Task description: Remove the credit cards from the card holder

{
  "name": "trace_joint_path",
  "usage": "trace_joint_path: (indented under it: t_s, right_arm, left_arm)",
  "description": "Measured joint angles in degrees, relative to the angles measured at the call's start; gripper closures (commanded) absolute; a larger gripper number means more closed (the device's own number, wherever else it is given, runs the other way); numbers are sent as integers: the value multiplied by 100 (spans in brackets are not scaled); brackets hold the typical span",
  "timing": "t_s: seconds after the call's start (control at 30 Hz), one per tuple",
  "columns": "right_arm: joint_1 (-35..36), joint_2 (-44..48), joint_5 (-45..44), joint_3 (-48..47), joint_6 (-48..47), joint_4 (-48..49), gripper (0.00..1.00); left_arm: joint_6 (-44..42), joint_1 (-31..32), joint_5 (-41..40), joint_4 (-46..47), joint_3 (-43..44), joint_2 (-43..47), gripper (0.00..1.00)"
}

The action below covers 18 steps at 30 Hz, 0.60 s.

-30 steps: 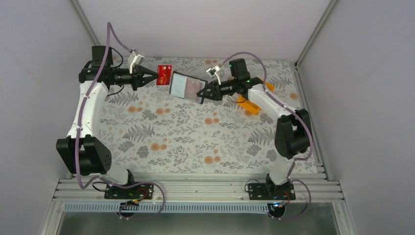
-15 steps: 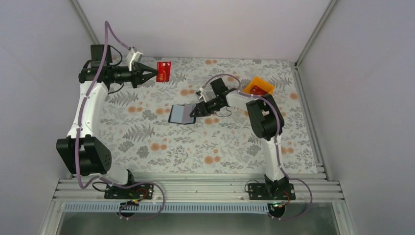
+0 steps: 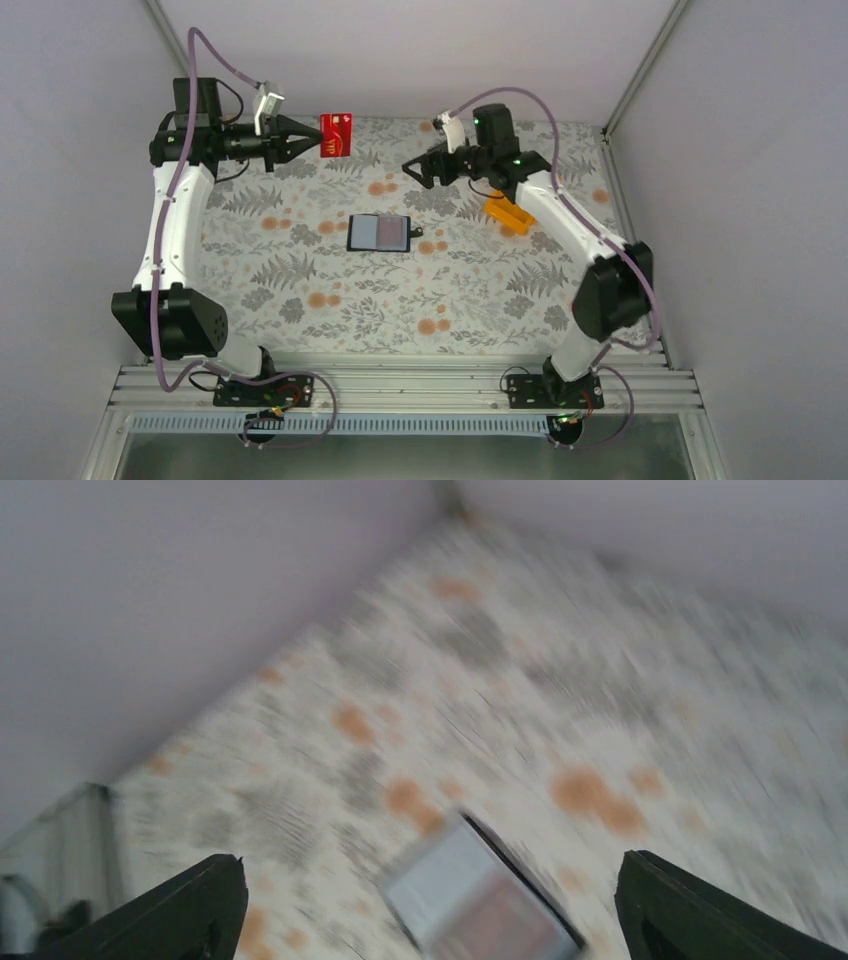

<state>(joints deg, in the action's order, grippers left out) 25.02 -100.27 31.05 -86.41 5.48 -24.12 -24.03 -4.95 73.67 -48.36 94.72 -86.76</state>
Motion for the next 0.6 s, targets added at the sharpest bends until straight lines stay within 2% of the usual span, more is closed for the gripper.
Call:
trace_joint_path:
  t_s: [0.17, 0.3, 0.43, 0.47, 0.5, 0.53, 0.6]
  right_arm:
    - [590, 922, 1119, -426, -308, 944, 5]
    - [931, 870, 1709, -835, -195, 1578, 11]
    - [1038, 505, 2039, -1169, -59, 1812, 32]
    - [1054, 422, 2092, -1213, -63, 1836, 40]
    - [1056, 308, 2131, -1239, 2, 1838, 54]
    - [1060, 251, 2162, -1241, -39, 1838, 64]
    - [1075, 127, 2258, -1241, -17, 1832, 79]
  left_arm:
    - [-37, 144, 350, -179, 175, 83, 97]
    - [-179, 291, 706, -479, 358, 92, 98]
    - [-387, 332, 999, -789, 538, 103, 98]
    - [-407, 339, 1040, -831, 540, 111, 98]
    - [-433, 352, 1086, -892, 540, 125, 98]
    - [-452, 358, 1104, -929, 540, 129, 98]
    - [-507, 382, 1106, -1001, 540, 131, 98]
